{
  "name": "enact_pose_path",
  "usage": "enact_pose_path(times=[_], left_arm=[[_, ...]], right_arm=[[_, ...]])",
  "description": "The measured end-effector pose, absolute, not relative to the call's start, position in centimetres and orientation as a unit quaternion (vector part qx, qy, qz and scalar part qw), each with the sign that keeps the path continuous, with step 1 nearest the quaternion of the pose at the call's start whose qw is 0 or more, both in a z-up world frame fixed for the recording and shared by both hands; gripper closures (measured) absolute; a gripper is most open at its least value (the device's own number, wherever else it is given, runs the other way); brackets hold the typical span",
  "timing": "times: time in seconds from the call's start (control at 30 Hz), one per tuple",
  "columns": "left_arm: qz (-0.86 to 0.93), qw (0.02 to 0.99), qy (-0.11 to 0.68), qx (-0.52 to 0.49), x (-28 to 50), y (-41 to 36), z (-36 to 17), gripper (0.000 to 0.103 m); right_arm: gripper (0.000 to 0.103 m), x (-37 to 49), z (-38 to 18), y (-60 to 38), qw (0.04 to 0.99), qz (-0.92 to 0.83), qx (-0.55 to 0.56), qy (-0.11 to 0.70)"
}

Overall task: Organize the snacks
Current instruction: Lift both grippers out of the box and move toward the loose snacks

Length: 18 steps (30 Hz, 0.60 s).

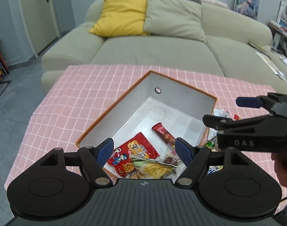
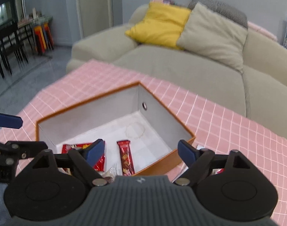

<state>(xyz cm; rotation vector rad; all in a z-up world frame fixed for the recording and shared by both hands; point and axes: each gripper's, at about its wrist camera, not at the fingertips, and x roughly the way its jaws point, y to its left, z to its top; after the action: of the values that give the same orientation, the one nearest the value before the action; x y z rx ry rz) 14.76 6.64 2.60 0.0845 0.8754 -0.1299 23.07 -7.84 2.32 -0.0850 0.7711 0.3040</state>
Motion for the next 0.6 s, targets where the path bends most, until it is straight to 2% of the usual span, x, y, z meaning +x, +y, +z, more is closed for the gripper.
enact_pose_path(times=[0.17, 0.5, 0.6], left_arm=[[-0.069, 0.915, 0.396, 0.041, 12.4, 5.5, 2.8, 0.024], [-0.087, 0.927, 0.365, -0.009, 8.3, 3.3, 1.2, 0.024], [-0.098, 0.924, 0.368, -0.022, 7.4, 2.4, 0.3, 0.028]], right_arm=[[0.019, 19.7, 2.3, -9.9, 0.927, 0.142, -0.024, 0.348], [0.019, 13.7, 0.1, -13.6, 0.937, 0.101, 0.001, 0.334], [0.019, 12.0, -1.3, -14.6, 0.938, 0.09, -0.008, 0.336]])
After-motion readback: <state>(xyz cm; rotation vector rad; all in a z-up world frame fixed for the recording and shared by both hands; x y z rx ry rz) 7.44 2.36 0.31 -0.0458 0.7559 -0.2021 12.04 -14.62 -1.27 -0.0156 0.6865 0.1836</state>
